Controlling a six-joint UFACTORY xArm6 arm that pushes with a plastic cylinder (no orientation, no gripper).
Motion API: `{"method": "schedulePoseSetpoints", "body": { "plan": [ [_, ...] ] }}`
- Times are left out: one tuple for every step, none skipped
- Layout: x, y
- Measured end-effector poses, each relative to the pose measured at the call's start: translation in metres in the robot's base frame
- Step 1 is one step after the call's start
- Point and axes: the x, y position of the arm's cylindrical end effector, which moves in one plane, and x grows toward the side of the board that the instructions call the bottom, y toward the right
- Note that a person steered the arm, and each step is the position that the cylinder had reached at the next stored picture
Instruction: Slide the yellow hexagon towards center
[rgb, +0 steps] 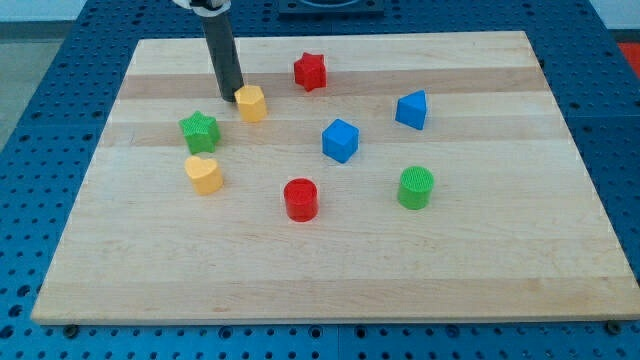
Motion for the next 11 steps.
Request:
{"method": "schedulePoseSetpoints", "body": {
  "plan": [
    [0.0, -0.004],
    [0.0, -0.004],
    [0.001, 0.006],
    [0.001, 0.03],
    [0.001, 0.039],
    [0.001, 0.039],
    [0.004, 0.039],
    [0.01, 0.039],
    [0.015, 0.04],
    [0.019, 0.045],
    [0.027, 0.054]
  ]
}}
